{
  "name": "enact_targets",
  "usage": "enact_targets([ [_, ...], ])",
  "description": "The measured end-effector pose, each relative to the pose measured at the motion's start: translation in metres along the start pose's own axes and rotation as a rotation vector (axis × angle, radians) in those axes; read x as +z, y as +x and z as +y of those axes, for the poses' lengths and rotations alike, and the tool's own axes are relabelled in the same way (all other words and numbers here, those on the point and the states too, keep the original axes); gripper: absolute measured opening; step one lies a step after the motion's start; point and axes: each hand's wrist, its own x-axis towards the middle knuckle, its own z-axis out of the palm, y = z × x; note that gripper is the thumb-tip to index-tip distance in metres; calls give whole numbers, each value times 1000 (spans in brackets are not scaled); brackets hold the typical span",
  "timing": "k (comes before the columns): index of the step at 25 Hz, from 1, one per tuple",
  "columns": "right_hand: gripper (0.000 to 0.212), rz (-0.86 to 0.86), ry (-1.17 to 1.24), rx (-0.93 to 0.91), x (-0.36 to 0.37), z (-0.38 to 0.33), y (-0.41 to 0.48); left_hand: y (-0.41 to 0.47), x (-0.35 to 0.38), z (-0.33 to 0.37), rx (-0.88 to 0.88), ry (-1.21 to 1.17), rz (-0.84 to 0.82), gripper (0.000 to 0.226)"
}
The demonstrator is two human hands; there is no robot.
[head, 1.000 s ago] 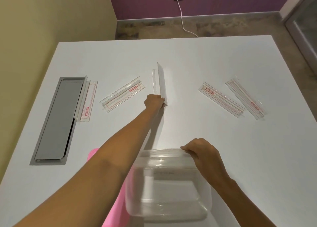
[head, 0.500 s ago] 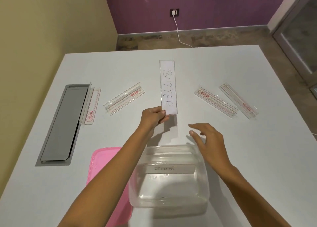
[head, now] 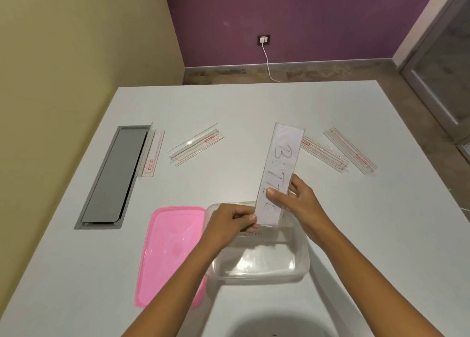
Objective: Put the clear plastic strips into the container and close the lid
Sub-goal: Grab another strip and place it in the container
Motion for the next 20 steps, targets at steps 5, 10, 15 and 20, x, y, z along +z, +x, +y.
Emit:
enact_targets([
  [5,53,-56,-468,-81,0,17,-24,-13,-35,-26,-8,263,442,19],
  [10,61,-330,-1011,-142,11,39,-33,-14,-48,-52,-52,371,527,31],
  [15,61,-446,-1301,-71,22,63,-27,-12,-43,-58,-107,399,419,44],
  [20,56,-522,-1393,-54,29,84,-22,-17,-43,-57,-87,363,433,46],
])
